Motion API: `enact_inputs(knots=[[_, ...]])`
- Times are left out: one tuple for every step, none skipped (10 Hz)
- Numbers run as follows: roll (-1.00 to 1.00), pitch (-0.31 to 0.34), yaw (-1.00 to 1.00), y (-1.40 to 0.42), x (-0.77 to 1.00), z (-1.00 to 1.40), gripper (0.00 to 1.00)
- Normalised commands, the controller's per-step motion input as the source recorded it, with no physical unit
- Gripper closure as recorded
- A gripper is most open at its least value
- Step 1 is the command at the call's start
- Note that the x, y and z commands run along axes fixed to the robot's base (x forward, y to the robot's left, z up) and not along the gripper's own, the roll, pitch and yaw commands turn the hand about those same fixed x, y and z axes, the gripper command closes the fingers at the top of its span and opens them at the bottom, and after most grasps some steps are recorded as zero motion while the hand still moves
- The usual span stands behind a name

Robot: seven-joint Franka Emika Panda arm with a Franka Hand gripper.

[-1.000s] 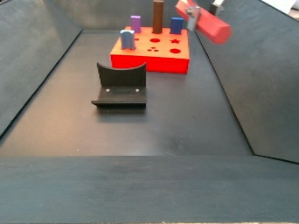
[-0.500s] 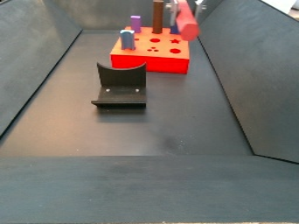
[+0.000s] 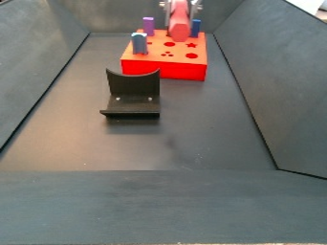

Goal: Pick up the hexagon object. Move up. Place the hexagon object on the fixture. Regrasp the hexagon object. Move to above the board. Insert the hexagon object.
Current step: Place the hexagon object on the fixture.

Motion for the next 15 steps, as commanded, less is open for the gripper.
enact_inputs(knots=[[-0.15, 0.019, -0.04, -0.04, 1.00, -0.04, 1.00], [-1.00, 0.047, 0.07, 0.13, 1.00, -0.02, 1.00], [-1.00, 0.055, 0.06, 0.16, 1.00, -0.01, 1.00], [-1.00, 0.070, 0.05, 0.15, 1.00, -0.01, 1.00], [-1.00, 0.093, 0.03, 0.11, 1.00, -0.01, 1.00], [-1.00, 0.101, 0.02, 0.10, 1.00, -0.01, 1.00], [-1.00, 0.114, 0.01, 0.08, 0.93, -0.02, 1.00], [-1.00, 0.124, -0.01, 0.07, 0.85, -0.02, 1.00], [-1.00, 0.137, -0.03, 0.06, 0.76, -0.02, 1.00], [-1.00, 0.145, -0.05, 0.06, 0.68, -0.02, 1.00], [-1.00, 0.157, -0.08, 0.05, 0.59, -0.02, 1.00], [-0.98, 0.160, -0.10, 0.05, 0.54, -0.02, 1.00], [-0.72, 0.127, -0.12, 0.05, 0.43, -0.02, 1.00], [-0.56, 0.104, -0.13, 0.05, 0.37, -0.02, 1.00], [-0.39, 0.086, -0.13, 0.05, 0.30, -0.02, 1.00]])
